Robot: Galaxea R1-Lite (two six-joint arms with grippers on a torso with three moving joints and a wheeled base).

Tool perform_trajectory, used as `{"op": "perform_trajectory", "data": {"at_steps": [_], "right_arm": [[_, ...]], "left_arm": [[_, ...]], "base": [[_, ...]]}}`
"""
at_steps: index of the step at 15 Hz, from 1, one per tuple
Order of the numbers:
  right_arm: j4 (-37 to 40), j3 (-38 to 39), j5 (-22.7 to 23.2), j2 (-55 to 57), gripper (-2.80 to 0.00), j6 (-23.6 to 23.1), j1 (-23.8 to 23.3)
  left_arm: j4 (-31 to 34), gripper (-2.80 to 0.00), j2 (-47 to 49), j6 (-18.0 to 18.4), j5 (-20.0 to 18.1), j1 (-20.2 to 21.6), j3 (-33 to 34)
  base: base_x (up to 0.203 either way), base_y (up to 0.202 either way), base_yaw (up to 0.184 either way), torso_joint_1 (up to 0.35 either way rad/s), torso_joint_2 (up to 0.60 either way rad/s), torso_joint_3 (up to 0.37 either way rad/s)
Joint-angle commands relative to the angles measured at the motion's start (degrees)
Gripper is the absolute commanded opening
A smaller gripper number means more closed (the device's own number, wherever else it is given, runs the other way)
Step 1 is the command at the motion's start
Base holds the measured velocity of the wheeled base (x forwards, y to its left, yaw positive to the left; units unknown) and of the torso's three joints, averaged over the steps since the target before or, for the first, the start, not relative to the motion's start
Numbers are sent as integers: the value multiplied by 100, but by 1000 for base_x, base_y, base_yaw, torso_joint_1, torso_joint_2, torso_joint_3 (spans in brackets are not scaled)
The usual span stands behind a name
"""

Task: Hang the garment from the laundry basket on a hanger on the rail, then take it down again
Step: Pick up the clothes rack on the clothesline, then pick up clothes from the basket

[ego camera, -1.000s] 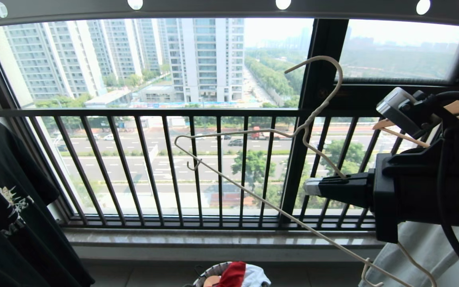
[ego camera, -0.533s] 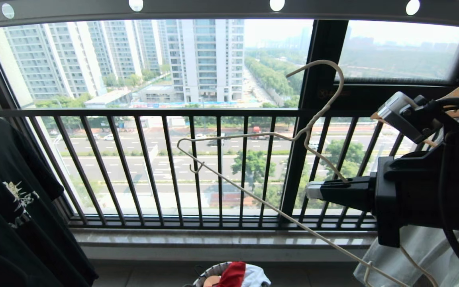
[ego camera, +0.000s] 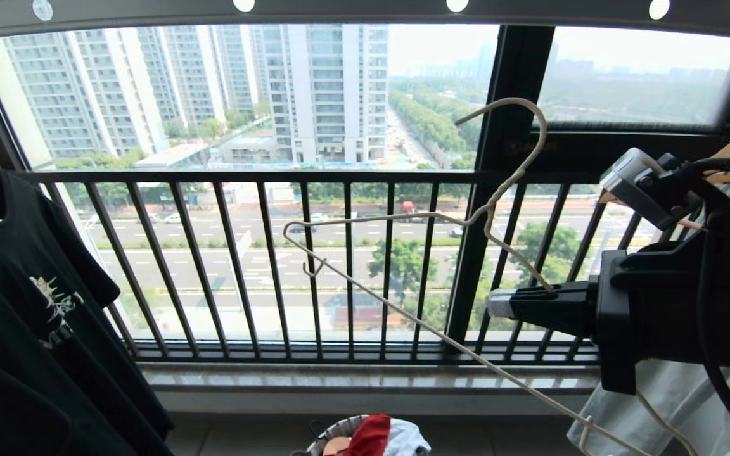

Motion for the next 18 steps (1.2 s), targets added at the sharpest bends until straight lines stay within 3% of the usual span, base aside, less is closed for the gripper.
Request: {"op": "perform_trajectory", "data": {"at_steps": [1,18], "right_arm": [[-2,-5,11,9,-280,-1,-11],[-11,73,11,-6,-280,-176,-63]], "left_arm": [[3,-280,5,1,0,2,1],[3,-280,5,1,-1,5,6]], "base": [[0,0,0,-136,295,153],[0,0,0,-156,345,188]]}}
